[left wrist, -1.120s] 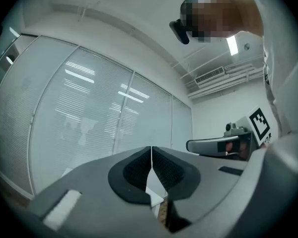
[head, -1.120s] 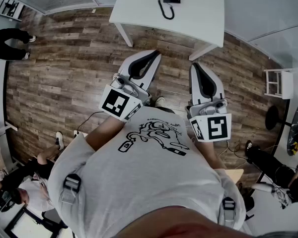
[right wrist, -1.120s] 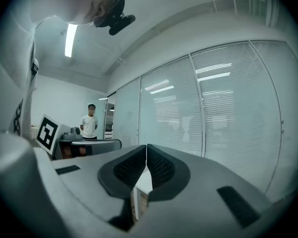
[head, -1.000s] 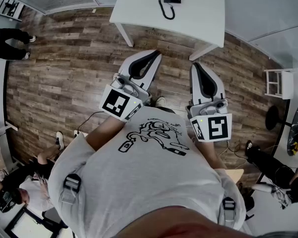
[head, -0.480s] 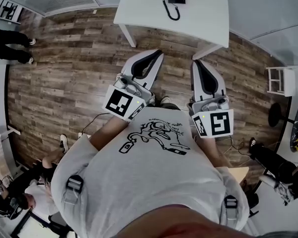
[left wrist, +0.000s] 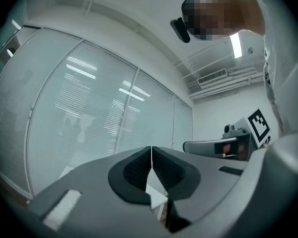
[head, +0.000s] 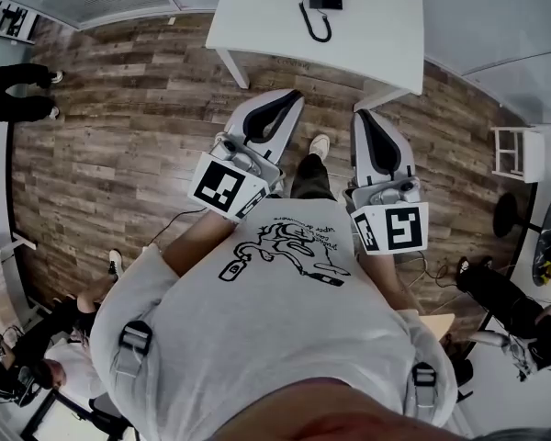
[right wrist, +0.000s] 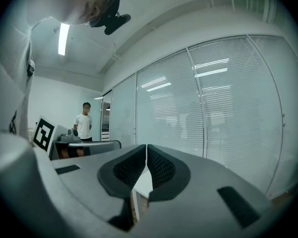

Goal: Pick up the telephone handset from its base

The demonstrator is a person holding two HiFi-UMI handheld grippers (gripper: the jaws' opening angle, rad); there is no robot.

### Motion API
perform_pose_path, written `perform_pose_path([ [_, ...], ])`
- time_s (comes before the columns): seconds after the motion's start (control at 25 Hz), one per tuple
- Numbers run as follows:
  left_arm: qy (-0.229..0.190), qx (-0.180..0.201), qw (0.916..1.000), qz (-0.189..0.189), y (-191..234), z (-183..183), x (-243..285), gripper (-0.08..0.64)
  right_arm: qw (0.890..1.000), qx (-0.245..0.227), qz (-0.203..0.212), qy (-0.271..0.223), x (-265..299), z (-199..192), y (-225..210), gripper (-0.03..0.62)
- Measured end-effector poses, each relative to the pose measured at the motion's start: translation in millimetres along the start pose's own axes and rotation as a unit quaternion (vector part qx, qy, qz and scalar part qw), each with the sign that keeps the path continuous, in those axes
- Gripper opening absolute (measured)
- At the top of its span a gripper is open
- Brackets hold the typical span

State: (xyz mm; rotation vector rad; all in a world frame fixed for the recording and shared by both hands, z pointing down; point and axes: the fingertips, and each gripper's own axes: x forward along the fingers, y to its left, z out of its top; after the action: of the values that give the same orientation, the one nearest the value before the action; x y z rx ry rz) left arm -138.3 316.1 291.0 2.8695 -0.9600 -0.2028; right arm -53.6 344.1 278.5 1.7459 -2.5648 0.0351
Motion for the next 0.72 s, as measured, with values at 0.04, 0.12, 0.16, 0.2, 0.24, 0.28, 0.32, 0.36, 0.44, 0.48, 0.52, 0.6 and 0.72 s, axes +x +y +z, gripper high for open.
perform_pose_path([
  [0.04, 0.001, 0.001, 1.0, 0.0, 1, -1, 8, 0.003, 1.0, 0.0, 0.0, -0.001, 4, -1, -7, 0.009],
  [0.12, 0.002, 0.004, 1.0, 0.0, 2, -5, 25, 0.003, 1.0, 0.002, 0.001, -0.003, 10, -3, -24, 0.008],
  [0.16, 0.003, 0.005, 1.0, 0.0, 2, -7, 35, 0.003, 1.0, 0.003, 0.002, -0.005, 13, -4, -34, 0.009],
  [0.2, 0.004, 0.006, 1.0, 0.001, 3, -9, 45, 0.003, 1.0, 0.004, 0.004, -0.006, 17, -5, -44, 0.009],
  [0.24, 0.005, 0.007, 1.0, 0.002, 4, -11, 57, 0.003, 1.0, 0.005, 0.005, -0.008, 21, -5, -54, 0.009],
  [0.28, 0.007, 0.008, 0.9999, 0.003, 6, -12, 69, 0.003, 1.0, 0.007, 0.006, -0.009, 26, -5, -66, 0.009],
  [0.32, 0.01, 0.01, 0.9999, 0.004, 7, -12, 82, 0.003, 1.0, 0.009, 0.007, -0.01, 30, -5, -78, 0.009],
  [0.36, 0.012, 0.011, 0.9999, 0.005, 8, -13, 95, 0.003, 1.0, 0.011, 0.008, -0.01, 34, -5, -91, 0.009],
  [0.44, 0.016, 0.016, 0.9997, 0.005, 9, -13, 120, 0.003, 1.0, 0.016, 0.008, -0.01, 42, -5, -116, 0.009],
  [0.48, 0.017, 0.018, 0.9997, 0.005, 10, -14, 133, 0.003, 1.0, 0.018, 0.007, -0.01, 46, -4, -129, 0.009],
  [0.52, 0.018, 0.019, 0.9996, 0.006, 11, -14, 146, 0.003, 1.0, 0.018, 0.007, -0.01, 50, -3, -142, 0.009],
  [0.6, 0.018, 0.02, 0.9996, 0.007, 12, -14, 172, 0.003, 1.0, 0.018, 0.006, -0.011, 57, -1, -168, 0.009],
  [0.72, 0.017, 0.02, 0.9996, 0.007, 10, -16, 208, 0.003, 1.0, 0.018, 0.004, -0.011, 66, 0, -205, 0.009],
])
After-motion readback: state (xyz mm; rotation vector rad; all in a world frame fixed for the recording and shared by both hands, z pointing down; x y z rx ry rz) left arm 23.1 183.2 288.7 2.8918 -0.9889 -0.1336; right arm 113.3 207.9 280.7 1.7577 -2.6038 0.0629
